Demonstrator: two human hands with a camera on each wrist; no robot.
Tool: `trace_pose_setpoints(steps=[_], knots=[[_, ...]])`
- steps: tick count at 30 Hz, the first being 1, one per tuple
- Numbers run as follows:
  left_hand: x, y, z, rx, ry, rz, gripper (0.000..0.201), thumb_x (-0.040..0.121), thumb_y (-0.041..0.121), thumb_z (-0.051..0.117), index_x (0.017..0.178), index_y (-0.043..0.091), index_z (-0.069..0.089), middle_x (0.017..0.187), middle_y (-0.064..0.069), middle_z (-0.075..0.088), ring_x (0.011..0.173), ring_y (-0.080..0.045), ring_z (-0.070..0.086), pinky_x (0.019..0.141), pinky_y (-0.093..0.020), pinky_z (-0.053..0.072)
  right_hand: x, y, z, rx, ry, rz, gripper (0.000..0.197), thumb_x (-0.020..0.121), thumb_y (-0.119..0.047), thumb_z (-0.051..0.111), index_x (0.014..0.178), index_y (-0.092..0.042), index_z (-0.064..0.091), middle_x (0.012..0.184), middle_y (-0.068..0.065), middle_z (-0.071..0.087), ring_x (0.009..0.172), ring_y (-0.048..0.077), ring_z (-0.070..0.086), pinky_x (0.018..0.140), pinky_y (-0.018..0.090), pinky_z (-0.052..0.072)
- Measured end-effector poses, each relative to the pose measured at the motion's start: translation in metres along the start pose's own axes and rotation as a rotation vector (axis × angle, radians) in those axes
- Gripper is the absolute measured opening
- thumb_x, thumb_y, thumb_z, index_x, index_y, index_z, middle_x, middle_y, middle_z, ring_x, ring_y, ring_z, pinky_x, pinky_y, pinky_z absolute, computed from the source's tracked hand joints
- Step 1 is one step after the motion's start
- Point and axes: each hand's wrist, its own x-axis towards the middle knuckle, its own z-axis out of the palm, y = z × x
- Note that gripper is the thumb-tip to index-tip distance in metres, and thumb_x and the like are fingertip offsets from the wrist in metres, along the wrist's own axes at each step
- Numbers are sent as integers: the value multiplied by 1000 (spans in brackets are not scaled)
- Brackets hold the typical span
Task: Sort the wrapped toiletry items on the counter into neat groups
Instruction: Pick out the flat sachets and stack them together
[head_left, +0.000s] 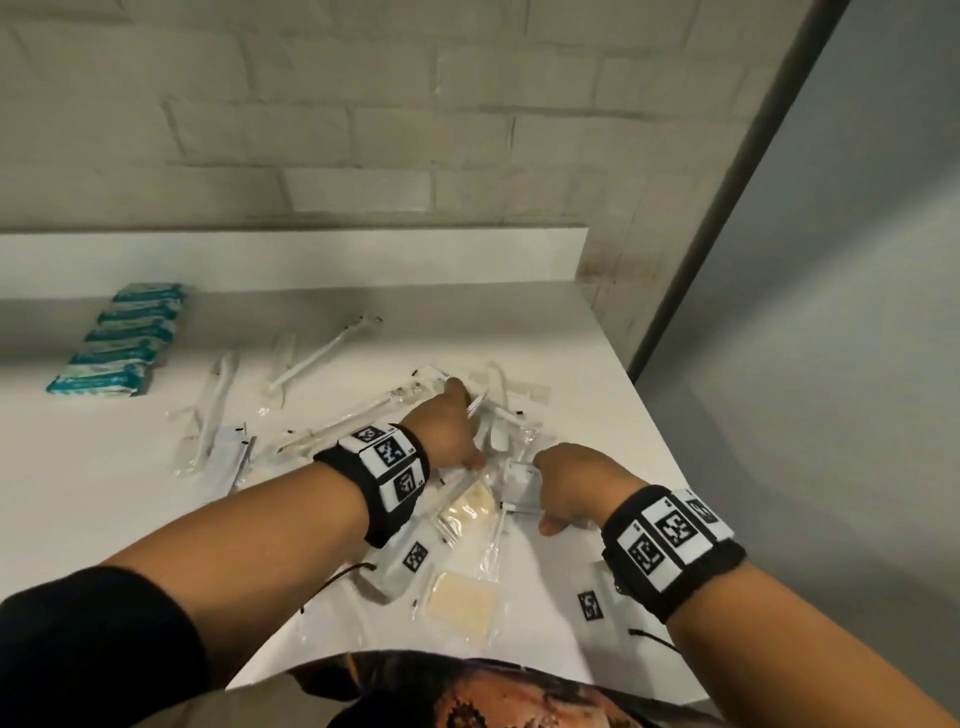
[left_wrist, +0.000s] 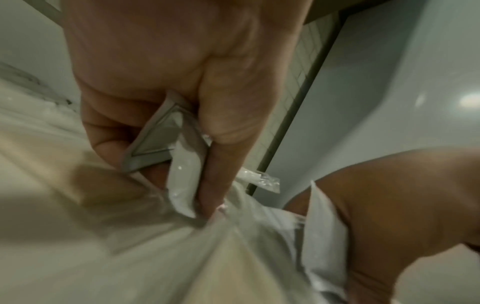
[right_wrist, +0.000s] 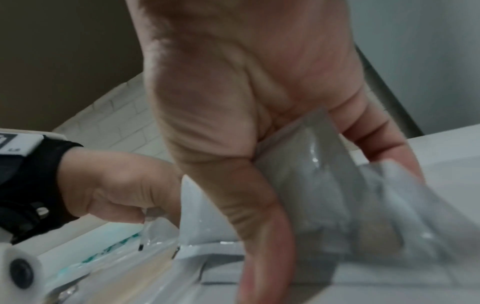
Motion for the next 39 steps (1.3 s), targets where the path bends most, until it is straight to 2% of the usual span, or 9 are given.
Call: trace_pose_setpoints(steps=[5,10,14,20,25,30,34,37,39], knots=[[-28,-7,-25,281,-8,65,67,84,20,66,142,9,34,120,-11,61,104,-25,60,80,-32,50,-4,-7,-11,42,33,-161,52,78,-7,66,126,-16,50,121,7,61,93,24,60,65,24,44],[-42,-38,-71,323,100,-4,23,90,35,54,84,13,53,97,-5,58,82,-18,49,64,-27,36,-1,2,-48,416,-13,-287,24,73,-10,75,93,-21,68,88,2,72,76,18,67,66,27,51],[-27,-75,-105,142,283,-158,37,89,38,54,105,5,60,97,-8,58,82,-22,53,70,-26,37,42,20,-71,693,173,-244,40,75,-12,78,112,-11,63,101,7,68,90,22,66,79,32,52],[22,-136,-130,154,263,-427,69,88,51,53,143,12,40,148,-16,41,136,-34,38,114,-43,27,81,2,-70,528,46,-152,82,82,-24,73,150,-17,28,145,3,47,129,21,47,107,26,35],[36,-140,-116,108,170,-381,71,84,53,56,139,10,45,137,-14,53,113,-28,59,85,-31,50,88,-26,-72,537,-21,-200,89,83,-18,71,153,-30,16,162,2,4,145,23,21,106,23,24],[19,-121,-91,63,81,-193,82,70,58,59,140,19,44,137,-1,53,112,-21,58,95,-36,50,80,-48,-64,474,-106,-299,96,80,-6,70,152,-37,14,161,-4,-10,146,26,17,89,12,35],[-18,-94,-83,15,-11,-139,62,89,51,57,139,16,45,142,-6,50,117,-22,54,99,-34,44,67,-52,-64,486,-193,-343,72,78,-1,70,138,-33,49,150,-4,38,133,27,44,87,25,46],[-40,-87,-90,-78,159,-66,61,95,48,46,147,17,34,151,-9,39,135,-26,42,111,-38,33,55,-54,-74,577,31,-413,35,79,-11,73,111,-25,65,105,-4,70,99,20,66,82,28,51],[-53,-87,-92,-383,294,27,50,96,47,46,141,27,41,134,-4,58,122,-24,54,103,-39,43,49,-59,-81,833,222,-467,37,79,-18,75,114,-24,62,104,-4,71,98,17,67,89,31,52]])
